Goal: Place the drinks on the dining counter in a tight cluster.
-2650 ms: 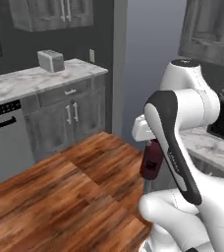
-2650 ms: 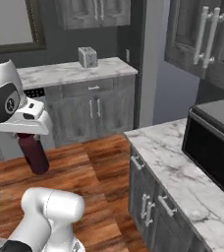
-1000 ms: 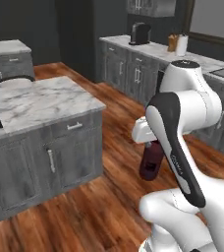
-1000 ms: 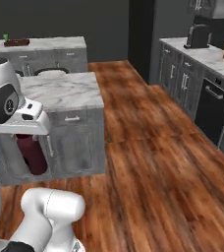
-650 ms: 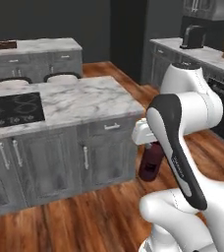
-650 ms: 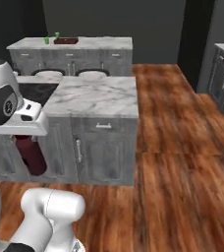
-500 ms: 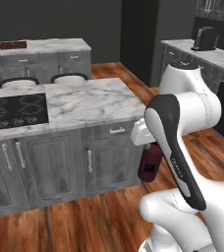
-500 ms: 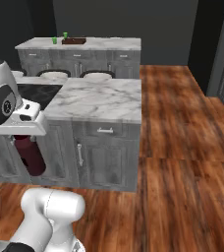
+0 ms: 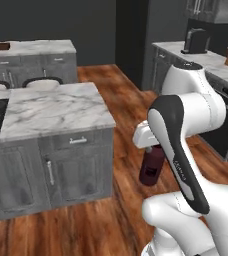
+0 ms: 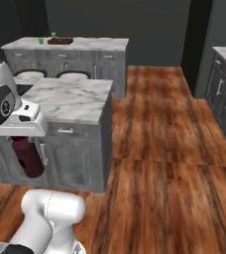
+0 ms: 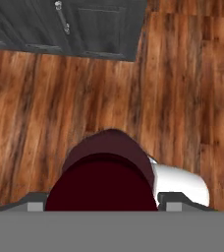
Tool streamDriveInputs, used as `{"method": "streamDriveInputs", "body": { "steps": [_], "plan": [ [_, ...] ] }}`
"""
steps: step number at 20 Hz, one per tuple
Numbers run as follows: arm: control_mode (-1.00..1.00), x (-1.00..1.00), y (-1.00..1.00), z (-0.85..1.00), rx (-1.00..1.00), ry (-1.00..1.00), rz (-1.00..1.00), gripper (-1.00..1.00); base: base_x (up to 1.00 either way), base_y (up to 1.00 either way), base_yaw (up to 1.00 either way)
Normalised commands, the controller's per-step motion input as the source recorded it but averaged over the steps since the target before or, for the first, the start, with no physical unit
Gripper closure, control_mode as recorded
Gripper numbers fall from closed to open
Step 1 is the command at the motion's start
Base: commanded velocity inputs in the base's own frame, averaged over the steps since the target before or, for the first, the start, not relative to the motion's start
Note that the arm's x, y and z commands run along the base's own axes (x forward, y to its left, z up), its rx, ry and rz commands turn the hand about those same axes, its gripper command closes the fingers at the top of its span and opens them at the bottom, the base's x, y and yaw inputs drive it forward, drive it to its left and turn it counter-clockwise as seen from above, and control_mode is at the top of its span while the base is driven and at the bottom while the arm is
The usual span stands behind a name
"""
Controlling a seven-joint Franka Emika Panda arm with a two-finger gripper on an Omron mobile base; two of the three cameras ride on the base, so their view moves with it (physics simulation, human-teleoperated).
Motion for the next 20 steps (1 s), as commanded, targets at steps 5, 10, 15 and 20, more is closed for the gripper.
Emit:
{"method": "streamDriveInputs", "body": {
  "steps": [5,10,15,20],
  "plan": [
    [1.00,0.00,0.00,0.00,0.00,0.00,0.00,1.00,0.56,-1.00,0.08],
    [1.00,0.00,0.00,0.00,0.00,0.00,0.00,1.00,0.97,-1.00,0.19],
    [1.00,0.00,0.00,0.00,0.00,0.00,0.00,1.00,1.00,-1.00,0.27],
    [1.00,0.00,0.00,0.00,0.00,0.00,0.00,1.00,1.00,-0.95,0.36]
  ]
}}
